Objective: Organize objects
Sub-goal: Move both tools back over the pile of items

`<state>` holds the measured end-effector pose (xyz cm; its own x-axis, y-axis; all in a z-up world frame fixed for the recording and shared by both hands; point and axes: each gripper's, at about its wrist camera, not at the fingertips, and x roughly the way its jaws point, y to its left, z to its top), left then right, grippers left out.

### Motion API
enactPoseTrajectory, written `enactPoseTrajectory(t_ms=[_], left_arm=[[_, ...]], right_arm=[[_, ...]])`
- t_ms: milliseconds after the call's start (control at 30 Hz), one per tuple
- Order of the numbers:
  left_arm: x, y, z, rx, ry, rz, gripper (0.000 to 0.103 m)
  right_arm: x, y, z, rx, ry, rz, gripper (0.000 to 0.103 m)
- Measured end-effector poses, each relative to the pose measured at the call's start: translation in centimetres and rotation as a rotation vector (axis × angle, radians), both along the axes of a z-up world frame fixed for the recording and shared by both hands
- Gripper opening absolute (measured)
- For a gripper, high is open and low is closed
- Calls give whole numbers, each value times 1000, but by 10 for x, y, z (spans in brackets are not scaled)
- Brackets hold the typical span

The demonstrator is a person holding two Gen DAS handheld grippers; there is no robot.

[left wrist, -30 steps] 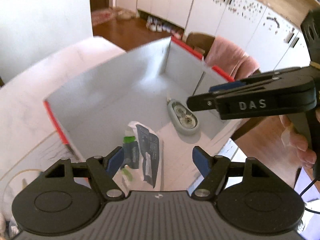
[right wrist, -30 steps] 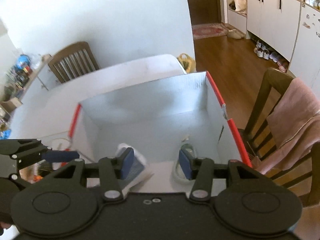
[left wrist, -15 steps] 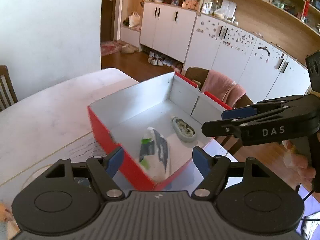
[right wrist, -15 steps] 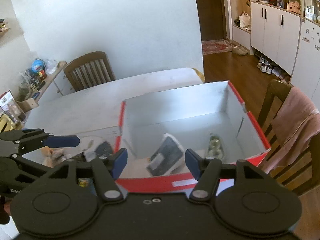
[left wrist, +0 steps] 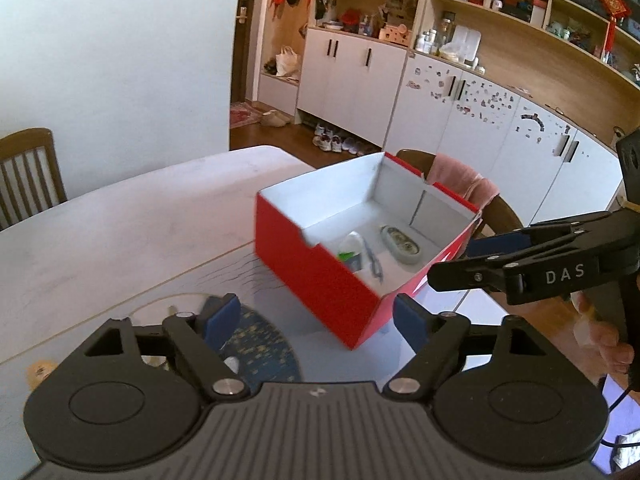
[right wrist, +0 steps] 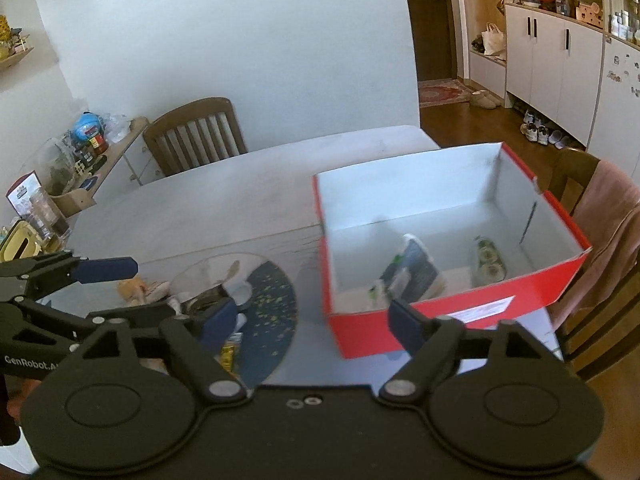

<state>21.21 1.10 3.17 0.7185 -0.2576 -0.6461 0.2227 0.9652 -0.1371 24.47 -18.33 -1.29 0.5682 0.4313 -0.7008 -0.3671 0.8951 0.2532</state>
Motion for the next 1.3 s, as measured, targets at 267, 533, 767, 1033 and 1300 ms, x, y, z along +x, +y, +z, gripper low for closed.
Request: enactPoseTrajectory(t_ms=[267, 533, 767, 1033, 1300], left_arm=[[-32, 51, -16, -25, -9, 28, 92], [-63, 105, -43, -37, 6, 65, 103], [-77, 145, -78, 76, 38, 79, 103], [-72, 179, -117, 183, 50, 37, 103], [-55, 186, -143, 215, 85, -15, 103]], right_arm=[[-21, 38, -8, 35, 12, 9, 102], [-34, 81, -25, 6, 42, 37, 102], [-40, 114, -49, -57, 78, 62, 102], [-32, 133, -80, -141, 99, 57, 102], [-17, 148, -114, -242, 116, 60, 98]])
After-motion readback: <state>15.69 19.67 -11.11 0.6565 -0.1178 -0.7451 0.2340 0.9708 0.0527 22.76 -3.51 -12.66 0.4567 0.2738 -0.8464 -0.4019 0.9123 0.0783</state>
